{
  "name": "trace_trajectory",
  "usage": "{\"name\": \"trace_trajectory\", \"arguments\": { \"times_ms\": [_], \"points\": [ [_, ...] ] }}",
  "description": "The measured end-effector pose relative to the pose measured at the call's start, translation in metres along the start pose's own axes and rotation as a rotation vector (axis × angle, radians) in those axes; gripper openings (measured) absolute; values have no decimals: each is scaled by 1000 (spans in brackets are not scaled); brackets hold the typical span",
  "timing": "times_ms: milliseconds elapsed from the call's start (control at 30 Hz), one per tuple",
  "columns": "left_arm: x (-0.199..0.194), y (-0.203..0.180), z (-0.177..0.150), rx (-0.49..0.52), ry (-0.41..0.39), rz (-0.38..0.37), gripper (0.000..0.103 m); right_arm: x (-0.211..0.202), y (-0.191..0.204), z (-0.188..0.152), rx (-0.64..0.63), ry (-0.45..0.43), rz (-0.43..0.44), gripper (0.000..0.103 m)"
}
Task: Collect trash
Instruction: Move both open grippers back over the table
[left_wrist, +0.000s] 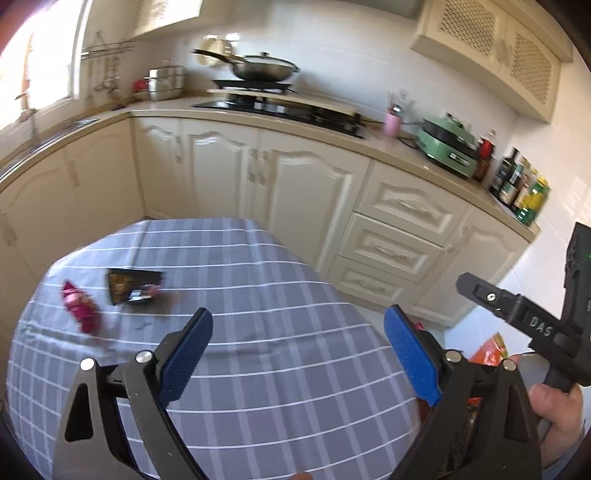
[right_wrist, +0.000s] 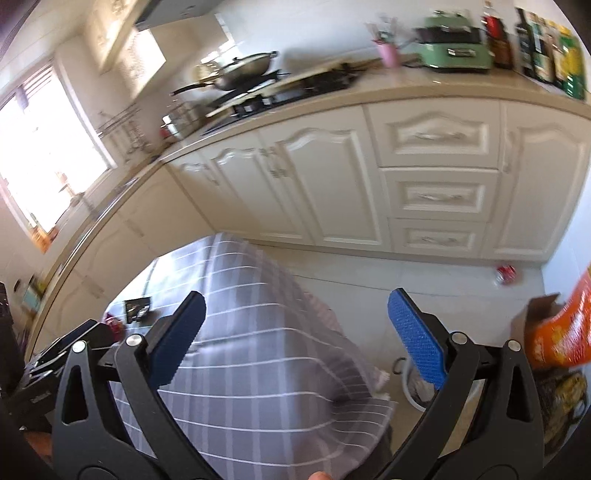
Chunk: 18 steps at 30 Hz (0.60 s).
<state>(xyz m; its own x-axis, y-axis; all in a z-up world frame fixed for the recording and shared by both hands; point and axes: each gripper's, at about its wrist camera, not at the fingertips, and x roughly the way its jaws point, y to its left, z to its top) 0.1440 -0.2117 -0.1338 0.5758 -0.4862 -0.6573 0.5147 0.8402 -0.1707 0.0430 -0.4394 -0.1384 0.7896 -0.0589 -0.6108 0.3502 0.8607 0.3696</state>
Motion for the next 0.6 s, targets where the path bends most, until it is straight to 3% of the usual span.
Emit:
{"name": "trace_trajectory", "arguments": {
  "times_ms": [300,600],
  "points": [
    [-36,85,-12,-105,-64,165,92,23,82,-4,-158,34,118,97],
    [-41,164,-31,-206,-57,293,92,54,150,-14,-311,85,208,97]
  ]
}}
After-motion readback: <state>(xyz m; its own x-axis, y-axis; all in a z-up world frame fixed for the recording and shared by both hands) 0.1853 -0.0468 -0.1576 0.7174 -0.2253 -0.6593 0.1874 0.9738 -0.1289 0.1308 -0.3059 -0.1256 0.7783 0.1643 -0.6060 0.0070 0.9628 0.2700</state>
